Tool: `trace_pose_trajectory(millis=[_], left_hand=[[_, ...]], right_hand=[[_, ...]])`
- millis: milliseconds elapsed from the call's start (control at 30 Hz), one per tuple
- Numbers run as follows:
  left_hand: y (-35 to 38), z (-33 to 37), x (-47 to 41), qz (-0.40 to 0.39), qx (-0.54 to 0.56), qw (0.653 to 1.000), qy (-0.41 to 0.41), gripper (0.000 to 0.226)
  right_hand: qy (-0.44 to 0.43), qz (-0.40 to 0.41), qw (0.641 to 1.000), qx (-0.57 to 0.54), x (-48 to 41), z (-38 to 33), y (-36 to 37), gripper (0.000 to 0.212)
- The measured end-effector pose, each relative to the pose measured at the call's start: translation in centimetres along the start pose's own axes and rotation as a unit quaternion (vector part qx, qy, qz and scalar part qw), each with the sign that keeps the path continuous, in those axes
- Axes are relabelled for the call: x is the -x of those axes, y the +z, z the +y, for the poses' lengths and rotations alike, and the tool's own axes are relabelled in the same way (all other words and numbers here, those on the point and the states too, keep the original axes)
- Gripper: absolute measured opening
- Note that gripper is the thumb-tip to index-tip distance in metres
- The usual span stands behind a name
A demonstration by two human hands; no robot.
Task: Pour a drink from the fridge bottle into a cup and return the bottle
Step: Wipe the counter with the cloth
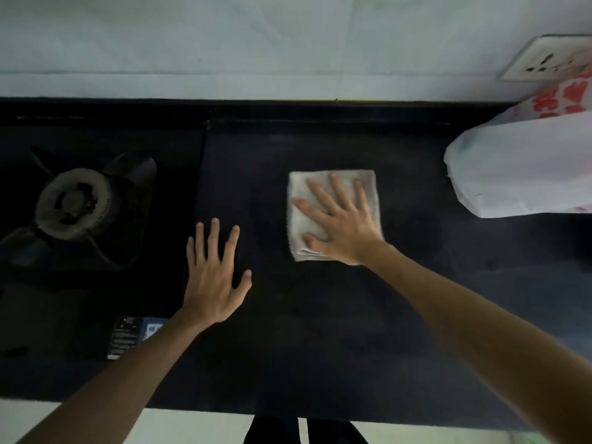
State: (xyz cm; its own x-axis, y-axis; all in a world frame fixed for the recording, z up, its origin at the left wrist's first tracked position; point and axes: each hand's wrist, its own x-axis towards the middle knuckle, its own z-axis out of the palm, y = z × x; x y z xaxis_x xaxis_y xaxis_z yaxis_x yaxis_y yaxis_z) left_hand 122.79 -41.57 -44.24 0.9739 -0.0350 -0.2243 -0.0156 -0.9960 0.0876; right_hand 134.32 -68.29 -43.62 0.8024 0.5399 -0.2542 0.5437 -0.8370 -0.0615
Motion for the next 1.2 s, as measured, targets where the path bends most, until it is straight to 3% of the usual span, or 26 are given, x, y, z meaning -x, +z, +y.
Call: trace_pose_trajectory(millis=[100,233,400,600,767,933,1200], left_hand=[[0.1,0.3,0.1,-0.005,-0.007,1.000,-0.005,0.085],[0.0,0.5,0.0,-0.001,-0.009,1.000,-0.014,0.086],[-0.2,0.8,-0.1,-0.013,-0.014,1.000,-0.017,0.086],[-0.2,0.6,-0.1,-0.009,0.000,1.000,-0.013,0.087],[-0.2,0.5,0.0,0.002,0.002,1.000,-0.003,0.084],[-0.1,0.8,0.0,0.001,-0.008,1.000,-0.014,0.085],[-0.1,0.6,-0.1,0.007,0.002,1.000,-0.009,0.085]], right_hand=[[0.066,0.002,0.998,0.006,9.3,5.8,2.1,0.075],[0.109,-0.022,0.994,-0.007,18.2,6.6,4.0,0.072],[0.138,-0.035,0.989,-0.029,14.1,1.5,3.2,0.075],[-0.040,-0.031,0.999,-0.014,4.5,-10.8,0.9,0.078],[-0.067,-0.016,0.998,-0.006,10.8,-7.9,2.5,0.083],[-0.013,-0.034,0.999,0.007,20.3,-3.5,4.5,0.080],[0.001,-0.030,0.998,-0.052,11.4,-9.9,3.0,0.083]])
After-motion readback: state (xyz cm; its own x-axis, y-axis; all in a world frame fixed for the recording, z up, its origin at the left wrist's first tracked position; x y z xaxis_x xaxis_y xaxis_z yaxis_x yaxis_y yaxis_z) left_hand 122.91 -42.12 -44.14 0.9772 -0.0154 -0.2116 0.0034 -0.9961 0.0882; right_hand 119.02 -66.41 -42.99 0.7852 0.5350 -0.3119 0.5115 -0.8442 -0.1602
